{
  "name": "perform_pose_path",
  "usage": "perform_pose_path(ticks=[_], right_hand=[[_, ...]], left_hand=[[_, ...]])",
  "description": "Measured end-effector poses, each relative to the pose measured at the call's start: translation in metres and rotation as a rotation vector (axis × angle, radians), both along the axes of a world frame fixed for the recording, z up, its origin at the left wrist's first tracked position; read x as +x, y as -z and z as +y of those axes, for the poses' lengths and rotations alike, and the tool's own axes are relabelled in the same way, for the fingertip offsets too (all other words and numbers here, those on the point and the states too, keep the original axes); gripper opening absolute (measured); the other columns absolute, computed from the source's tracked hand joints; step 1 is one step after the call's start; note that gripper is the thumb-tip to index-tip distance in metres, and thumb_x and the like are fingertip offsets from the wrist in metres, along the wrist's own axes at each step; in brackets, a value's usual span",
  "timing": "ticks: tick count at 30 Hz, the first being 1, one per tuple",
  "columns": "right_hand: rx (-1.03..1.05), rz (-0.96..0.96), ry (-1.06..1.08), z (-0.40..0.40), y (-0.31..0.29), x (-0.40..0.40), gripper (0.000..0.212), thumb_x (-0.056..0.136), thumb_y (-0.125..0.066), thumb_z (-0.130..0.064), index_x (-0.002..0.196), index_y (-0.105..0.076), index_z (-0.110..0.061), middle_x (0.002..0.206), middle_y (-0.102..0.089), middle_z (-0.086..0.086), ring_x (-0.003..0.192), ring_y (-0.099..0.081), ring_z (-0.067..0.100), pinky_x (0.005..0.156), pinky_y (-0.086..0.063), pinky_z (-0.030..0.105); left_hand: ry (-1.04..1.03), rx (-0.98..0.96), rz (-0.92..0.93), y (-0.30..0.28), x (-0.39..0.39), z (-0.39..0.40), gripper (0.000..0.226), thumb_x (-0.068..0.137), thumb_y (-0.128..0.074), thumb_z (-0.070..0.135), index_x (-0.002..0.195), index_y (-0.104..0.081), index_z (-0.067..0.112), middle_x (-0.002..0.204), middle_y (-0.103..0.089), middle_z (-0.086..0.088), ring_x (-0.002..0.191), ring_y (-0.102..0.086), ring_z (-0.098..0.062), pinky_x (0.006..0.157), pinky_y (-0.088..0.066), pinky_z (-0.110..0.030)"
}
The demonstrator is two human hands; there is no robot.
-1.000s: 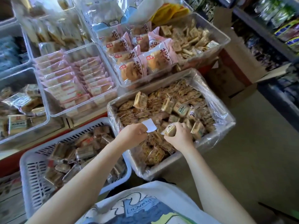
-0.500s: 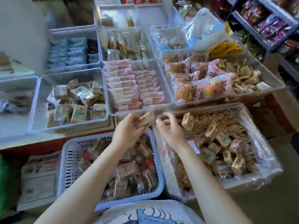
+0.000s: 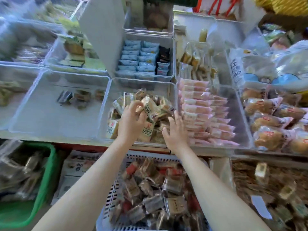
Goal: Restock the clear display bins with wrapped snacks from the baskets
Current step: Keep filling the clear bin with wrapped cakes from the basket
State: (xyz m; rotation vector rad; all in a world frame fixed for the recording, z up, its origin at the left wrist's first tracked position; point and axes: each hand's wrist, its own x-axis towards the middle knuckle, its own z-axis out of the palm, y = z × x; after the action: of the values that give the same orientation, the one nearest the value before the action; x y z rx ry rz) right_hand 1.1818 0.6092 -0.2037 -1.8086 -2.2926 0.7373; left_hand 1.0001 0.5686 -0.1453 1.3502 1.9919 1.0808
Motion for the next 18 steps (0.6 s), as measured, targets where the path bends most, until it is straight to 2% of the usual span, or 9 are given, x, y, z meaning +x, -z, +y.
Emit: perform_pose_path(ticks=[3,5,7,8,10,13,16,18], right_hand=[[0.026,-0.073,0.004,-0.003,0.006,0.0,0.058,0.098,-0.039,-0.038,0.154,-0.031,-0.025,0.167,0.009,-0.01,0.154,0.004,0.015,0.119,-0.026,0.048],[0.022,-0.093,0.005,-0.002,0.003,-0.002,0.059,0.097,-0.041,-0.037,0.154,-0.029,-0.027,0.167,0.009,-0.011,0.154,0.002,0.014,0.117,-0.028,0.047],[0.028,-0.114,0.004,-0.002,0.003,-0.004,0.059,0.096,-0.042,-0.037,0.153,-0.031,-0.028,0.167,0.009,-0.01,0.154,-0.001,0.015,0.114,-0.032,0.046],[0.035,-0.123,0.003,-0.001,0.003,-0.004,0.059,0.095,-0.043,-0.038,0.152,-0.033,-0.028,0.167,0.008,-0.01,0.154,-0.002,0.015,0.112,-0.034,0.045],[0.044,-0.134,0.006,-0.001,0.005,-0.004,0.058,0.094,-0.043,-0.038,0.151,-0.035,-0.027,0.168,0.007,-0.009,0.154,-0.003,0.016,0.109,-0.037,0.045],[0.061,-0.129,0.008,0.0,0.006,-0.003,0.057,0.094,-0.043,-0.038,0.15,-0.036,-0.027,0.168,0.005,-0.008,0.154,-0.004,0.016,0.107,-0.04,0.045],[0.074,-0.121,-0.007,-0.001,0.005,-0.004,0.058,0.094,-0.043,-0.037,0.151,-0.033,-0.025,0.168,0.005,-0.005,0.154,-0.002,0.017,0.104,-0.043,0.045],[0.049,-0.099,-0.006,0.0,0.004,-0.003,0.06,0.095,-0.043,-0.035,0.153,-0.03,-0.024,0.168,0.006,-0.006,0.154,0.001,0.015,0.107,-0.041,0.045]], left_hand=[[-0.017,0.04,0.02,0.005,-0.009,0.035,0.026,0.096,-0.057,0.017,0.12,-0.054,0.026,0.11,-0.056,0.001,0.072,-0.054,-0.008,0.067,-0.044,-0.023],[-0.002,0.035,0.066,0.012,-0.01,0.059,0.032,0.097,-0.057,0.017,0.128,-0.054,0.022,0.12,-0.055,-0.003,0.082,-0.053,-0.011,0.076,-0.044,-0.024],[0.069,-0.053,0.109,0.025,-0.01,0.078,0.043,0.097,-0.057,0.018,0.139,-0.049,0.019,0.13,-0.051,-0.007,0.101,-0.051,-0.013,0.088,-0.044,-0.026],[0.123,-0.127,0.127,0.032,-0.011,0.085,0.05,0.096,-0.057,0.019,0.145,-0.045,0.018,0.133,-0.049,-0.009,0.109,-0.051,-0.017,0.095,-0.046,-0.032],[0.218,-0.251,0.17,0.038,-0.011,0.091,0.062,0.094,-0.059,0.022,0.151,-0.036,0.018,0.131,-0.051,-0.011,0.113,-0.052,-0.025,0.102,-0.046,-0.041],[0.262,-0.255,0.183,0.033,-0.011,0.086,0.053,0.095,-0.056,0.024,0.146,-0.043,0.019,0.123,-0.058,-0.008,0.104,-0.057,-0.023,0.095,-0.05,-0.04],[0.244,-0.186,0.182,0.018,-0.005,0.064,0.032,0.098,-0.052,0.022,0.129,-0.059,0.017,0.11,-0.064,0.0,0.085,-0.059,-0.012,0.073,-0.05,-0.025],[0.217,-0.157,0.172,0.009,0.003,0.042,0.023,0.098,-0.052,0.021,0.117,-0.064,0.017,0.101,-0.064,0.004,0.076,-0.057,-0.008,0.065,-0.048,-0.023]])
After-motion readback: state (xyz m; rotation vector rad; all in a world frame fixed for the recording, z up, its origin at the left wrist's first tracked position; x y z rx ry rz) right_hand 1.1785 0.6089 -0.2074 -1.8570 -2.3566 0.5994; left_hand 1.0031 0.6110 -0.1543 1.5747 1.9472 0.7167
